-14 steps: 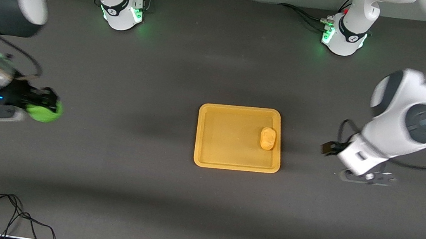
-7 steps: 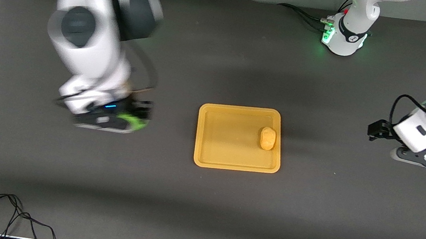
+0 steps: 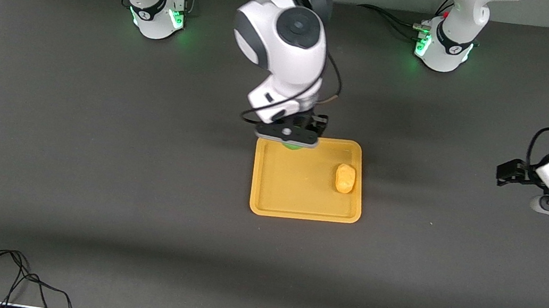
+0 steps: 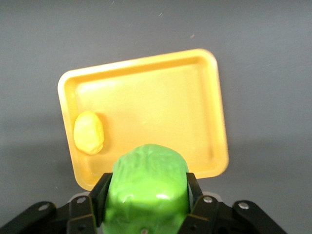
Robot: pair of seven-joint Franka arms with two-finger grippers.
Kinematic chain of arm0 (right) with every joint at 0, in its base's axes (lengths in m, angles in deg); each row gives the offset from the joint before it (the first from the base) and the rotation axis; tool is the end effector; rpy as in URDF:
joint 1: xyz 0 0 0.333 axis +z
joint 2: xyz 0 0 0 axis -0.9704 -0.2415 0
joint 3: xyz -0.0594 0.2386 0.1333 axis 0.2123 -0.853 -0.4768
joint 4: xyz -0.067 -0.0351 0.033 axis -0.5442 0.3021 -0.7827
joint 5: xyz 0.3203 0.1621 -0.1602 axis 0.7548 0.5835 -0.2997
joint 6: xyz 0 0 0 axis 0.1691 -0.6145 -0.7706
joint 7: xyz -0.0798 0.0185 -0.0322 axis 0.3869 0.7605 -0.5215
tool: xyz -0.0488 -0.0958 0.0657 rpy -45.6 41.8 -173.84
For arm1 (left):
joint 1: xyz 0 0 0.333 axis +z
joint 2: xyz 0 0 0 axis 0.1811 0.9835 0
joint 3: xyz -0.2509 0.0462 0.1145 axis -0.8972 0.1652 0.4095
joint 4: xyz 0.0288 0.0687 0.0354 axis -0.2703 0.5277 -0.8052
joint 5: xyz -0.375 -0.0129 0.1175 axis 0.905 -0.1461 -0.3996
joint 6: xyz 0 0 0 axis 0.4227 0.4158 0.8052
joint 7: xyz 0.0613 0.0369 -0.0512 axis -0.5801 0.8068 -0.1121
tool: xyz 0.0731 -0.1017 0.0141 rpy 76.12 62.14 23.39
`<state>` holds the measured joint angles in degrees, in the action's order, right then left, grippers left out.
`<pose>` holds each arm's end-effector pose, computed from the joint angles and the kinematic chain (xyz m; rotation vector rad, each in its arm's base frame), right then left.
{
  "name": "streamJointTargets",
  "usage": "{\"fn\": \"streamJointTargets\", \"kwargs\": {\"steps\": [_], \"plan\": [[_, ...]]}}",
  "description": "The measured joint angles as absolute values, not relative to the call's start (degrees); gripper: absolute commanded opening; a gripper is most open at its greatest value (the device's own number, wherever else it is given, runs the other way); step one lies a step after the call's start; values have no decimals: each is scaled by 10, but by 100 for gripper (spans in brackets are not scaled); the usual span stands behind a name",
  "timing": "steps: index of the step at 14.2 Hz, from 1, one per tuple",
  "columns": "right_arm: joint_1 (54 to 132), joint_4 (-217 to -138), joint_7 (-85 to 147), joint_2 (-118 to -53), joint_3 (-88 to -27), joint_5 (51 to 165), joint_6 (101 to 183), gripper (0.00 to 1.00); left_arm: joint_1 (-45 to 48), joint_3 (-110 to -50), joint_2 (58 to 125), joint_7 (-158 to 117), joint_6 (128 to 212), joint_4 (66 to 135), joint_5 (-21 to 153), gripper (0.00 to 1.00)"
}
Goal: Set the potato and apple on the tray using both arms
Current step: 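Carry the apple with the right gripper and lower it onto the tray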
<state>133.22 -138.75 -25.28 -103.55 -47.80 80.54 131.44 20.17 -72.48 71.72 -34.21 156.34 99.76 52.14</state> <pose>0.4946 0.5440 0.3751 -3.0942 0.1939 -0.0825 0.5888 0.0037 0.4606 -3.0675 0.2456 0.0369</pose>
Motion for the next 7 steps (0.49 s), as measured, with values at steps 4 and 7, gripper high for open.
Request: {"fn": "streamJointTargets", "kwargs": {"steps": [4,7], "plan": [[1330,-1386,-253,-1115,-486,807,1391,22,174,-669,716,-384,1526,967,533,100],[1319,-1384,-253,-1165,-486,808,1448,24,129,-630,714,-386,1491,940,542,100]]}}
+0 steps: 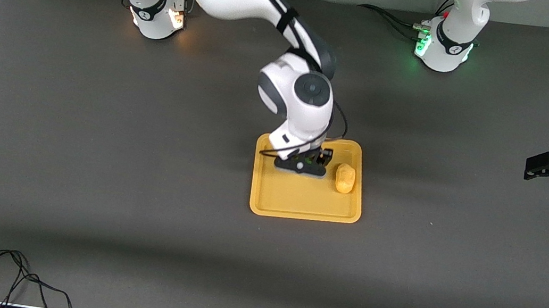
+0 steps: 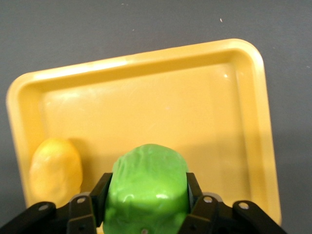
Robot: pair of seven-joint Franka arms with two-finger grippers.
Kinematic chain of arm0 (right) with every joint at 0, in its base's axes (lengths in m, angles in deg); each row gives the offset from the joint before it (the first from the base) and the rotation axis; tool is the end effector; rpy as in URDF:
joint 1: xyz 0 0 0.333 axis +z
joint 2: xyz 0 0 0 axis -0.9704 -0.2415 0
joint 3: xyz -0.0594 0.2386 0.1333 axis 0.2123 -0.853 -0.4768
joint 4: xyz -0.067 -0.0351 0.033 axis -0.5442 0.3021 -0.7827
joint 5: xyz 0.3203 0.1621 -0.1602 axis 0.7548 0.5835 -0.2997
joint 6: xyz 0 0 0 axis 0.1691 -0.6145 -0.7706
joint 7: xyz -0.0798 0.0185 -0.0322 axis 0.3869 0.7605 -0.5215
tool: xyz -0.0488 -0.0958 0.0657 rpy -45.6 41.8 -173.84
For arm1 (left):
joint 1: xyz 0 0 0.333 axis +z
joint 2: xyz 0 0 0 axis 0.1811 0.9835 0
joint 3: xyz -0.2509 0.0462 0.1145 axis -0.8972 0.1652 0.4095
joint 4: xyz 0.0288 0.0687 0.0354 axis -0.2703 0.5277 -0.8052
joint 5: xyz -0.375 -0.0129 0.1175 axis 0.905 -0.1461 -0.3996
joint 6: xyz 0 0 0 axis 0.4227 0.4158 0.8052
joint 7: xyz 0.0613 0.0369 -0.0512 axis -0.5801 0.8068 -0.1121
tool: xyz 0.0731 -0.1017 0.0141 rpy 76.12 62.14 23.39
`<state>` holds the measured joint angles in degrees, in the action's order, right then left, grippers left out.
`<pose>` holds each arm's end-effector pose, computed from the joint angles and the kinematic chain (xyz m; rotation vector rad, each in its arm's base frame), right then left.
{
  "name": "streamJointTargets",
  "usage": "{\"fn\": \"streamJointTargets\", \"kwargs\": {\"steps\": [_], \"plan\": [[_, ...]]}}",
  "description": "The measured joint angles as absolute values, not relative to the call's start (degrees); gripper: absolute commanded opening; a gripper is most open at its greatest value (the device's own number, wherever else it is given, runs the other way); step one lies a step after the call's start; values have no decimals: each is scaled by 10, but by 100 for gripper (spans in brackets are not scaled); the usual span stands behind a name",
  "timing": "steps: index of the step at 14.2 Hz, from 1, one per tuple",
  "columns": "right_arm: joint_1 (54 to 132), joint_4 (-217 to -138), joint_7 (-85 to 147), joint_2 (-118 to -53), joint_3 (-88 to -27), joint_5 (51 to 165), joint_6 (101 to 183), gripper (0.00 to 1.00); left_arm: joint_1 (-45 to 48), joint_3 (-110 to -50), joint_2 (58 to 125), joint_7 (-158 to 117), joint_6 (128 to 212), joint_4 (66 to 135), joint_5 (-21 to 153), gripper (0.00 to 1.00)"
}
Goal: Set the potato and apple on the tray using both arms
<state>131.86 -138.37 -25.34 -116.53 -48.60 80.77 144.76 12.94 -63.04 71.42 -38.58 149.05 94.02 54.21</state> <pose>0.5182 0.5525 0.2320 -3.1041 0.2059 -0.1402 0.5837 0.0207 0.4997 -3.0847 0.2846 0.0762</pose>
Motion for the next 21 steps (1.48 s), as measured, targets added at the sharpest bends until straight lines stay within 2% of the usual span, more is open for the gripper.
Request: {"fn": "streamJointTargets", "kwargs": {"steps": [6,7,8,9,15,21], "plan": [[1315,-1379,-253,-1216,-488,809,1505,25,125,-622,711,-408,1434,914,577,100],[1315,-1379,-253,-1221,-488,810,1507,31,125,-621,711,-410,1432,914,577,100],[1315,-1379,-253,-1223,-490,810,1507,78,125,-621,712,-410,1431,914,577,100],[1315,-1378,-253,-1224,-492,810,1507,100,125,-620,712,-410,1430,914,576,100],[1312,-1356,-254,-1209,-496,811,1491,100,123,-620,712,-411,1431,914,576,100],[1304,-1338,-254,-1062,-472,811,1299,100,120,-620,713,-411,1430,914,575,100]]}}
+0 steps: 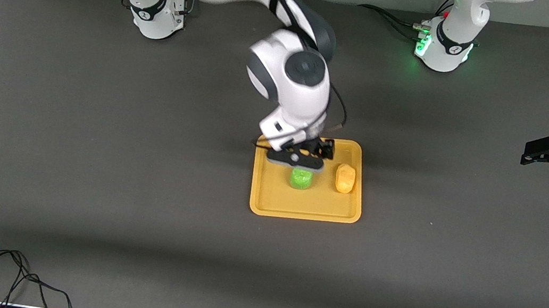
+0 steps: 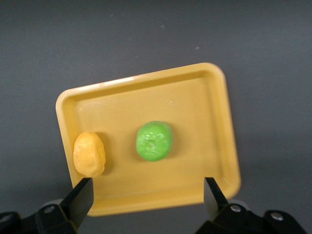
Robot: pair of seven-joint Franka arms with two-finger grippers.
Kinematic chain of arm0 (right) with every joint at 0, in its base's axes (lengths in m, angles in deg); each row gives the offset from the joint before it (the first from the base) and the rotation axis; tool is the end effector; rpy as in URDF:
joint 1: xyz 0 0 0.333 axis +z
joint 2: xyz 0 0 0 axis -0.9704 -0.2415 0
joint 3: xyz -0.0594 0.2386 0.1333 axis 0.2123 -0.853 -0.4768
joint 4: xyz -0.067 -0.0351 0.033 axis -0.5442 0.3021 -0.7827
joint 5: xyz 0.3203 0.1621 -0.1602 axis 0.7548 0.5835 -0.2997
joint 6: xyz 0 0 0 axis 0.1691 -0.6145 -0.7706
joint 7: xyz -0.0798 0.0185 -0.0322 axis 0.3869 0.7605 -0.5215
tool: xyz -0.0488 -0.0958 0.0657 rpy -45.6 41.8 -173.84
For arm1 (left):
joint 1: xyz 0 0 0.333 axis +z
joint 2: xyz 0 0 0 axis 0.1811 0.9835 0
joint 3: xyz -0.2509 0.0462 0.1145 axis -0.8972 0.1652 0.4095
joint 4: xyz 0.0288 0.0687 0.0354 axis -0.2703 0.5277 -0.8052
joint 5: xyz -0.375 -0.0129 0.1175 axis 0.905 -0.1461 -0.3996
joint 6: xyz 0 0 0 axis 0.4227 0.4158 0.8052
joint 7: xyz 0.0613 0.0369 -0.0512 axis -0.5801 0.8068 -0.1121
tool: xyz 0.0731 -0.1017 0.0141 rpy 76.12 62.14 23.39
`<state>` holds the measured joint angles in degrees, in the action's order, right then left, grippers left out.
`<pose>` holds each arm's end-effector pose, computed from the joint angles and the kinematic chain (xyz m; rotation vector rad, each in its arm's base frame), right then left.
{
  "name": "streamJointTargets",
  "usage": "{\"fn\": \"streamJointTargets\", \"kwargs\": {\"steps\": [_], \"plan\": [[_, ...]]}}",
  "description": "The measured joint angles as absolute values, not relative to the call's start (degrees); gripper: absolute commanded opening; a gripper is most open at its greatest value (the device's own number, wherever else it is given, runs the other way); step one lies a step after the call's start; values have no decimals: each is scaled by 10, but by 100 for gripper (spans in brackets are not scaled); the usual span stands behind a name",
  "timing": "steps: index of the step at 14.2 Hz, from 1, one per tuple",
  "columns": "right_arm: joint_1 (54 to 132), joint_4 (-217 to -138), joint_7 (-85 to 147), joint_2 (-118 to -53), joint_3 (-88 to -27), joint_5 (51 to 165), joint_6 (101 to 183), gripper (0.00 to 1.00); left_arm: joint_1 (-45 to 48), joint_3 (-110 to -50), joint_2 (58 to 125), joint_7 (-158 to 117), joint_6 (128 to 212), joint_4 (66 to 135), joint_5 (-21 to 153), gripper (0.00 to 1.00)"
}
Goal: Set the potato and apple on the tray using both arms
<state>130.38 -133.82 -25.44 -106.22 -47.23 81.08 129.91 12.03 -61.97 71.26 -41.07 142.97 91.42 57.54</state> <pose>0.5239 0.5272 0.3807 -3.0829 0.2641 -0.1046 0.5737 0.0148 0.5142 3.0976 -0.3392 -0.1559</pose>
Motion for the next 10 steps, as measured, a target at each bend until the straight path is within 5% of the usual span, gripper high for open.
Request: {"fn": "streamJointTargets", "kwargs": {"steps": [7,10], "plan": [[1279,-1486,-135,-856,-383,808,1210,100,121,-618,713,-411,1429,915,575,100],[1213,-1582,-61,-758,-399,775,1208,100,121,-618,714,-411,1429,915,575,100]]}}
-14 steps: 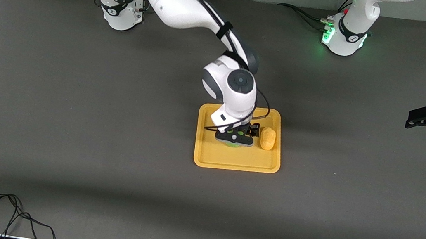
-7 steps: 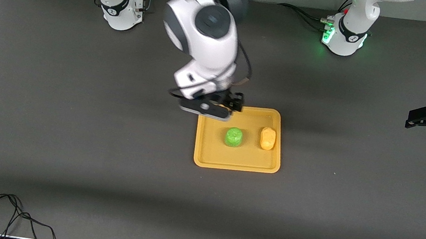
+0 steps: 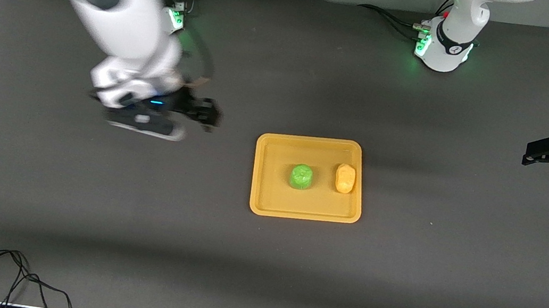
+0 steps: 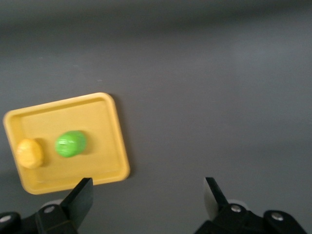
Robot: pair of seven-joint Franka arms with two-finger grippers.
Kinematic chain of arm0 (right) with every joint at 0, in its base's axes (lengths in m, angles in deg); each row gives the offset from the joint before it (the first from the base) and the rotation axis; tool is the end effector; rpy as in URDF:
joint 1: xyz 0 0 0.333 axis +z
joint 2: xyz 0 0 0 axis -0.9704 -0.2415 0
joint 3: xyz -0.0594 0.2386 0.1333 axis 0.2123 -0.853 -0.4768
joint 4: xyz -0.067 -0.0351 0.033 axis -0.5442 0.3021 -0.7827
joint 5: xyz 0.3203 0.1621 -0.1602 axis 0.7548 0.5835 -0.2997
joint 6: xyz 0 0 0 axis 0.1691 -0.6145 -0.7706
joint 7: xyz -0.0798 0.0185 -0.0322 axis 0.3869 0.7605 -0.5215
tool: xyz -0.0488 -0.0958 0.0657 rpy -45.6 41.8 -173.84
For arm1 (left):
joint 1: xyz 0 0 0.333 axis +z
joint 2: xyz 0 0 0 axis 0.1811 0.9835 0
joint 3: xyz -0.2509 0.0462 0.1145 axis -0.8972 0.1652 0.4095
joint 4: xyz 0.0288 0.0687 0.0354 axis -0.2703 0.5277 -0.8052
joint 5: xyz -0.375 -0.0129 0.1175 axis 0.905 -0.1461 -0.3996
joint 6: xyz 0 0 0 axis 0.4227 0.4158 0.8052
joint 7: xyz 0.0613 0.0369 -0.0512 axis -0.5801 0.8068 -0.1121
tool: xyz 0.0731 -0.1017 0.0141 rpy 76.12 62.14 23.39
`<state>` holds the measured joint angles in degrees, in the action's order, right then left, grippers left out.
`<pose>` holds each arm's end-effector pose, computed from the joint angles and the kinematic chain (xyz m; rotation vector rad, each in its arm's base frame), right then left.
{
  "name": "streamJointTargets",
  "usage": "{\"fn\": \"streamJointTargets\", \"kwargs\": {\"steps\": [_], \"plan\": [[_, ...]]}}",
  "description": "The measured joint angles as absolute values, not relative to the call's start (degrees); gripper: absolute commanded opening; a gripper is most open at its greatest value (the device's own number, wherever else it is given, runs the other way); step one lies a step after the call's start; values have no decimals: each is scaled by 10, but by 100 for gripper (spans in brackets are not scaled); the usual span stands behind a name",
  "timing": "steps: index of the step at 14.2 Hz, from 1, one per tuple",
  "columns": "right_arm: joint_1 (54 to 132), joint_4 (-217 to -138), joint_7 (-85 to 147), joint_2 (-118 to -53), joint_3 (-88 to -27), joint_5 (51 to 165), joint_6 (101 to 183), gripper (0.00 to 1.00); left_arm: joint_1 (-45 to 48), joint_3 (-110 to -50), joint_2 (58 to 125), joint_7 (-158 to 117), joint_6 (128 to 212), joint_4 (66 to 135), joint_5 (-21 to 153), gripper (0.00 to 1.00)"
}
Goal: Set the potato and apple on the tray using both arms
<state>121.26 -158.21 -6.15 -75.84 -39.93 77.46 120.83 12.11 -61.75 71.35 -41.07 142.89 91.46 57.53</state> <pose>0.5615 0.2718 0.5256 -3.1060 0.2587 -0.0208 0.5737 0.0178 0.5129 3.0979 -0.3311 -0.1616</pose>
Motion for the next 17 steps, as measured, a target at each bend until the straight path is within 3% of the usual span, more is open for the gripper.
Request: {"fn": "streamJointTargets", "kwargs": {"steps": [5,12,17], "plan": [[964,-1705,34,-629,-596,723,1206,100,121,-618,715,-411,1429,915,575,100],[794,-1727,236,-608,-610,721,1202,100,117,-619,718,-407,1429,915,574,100],[770,-1724,275,-607,-594,721,1202,100,117,-619,718,-407,1429,915,571,100]]}}
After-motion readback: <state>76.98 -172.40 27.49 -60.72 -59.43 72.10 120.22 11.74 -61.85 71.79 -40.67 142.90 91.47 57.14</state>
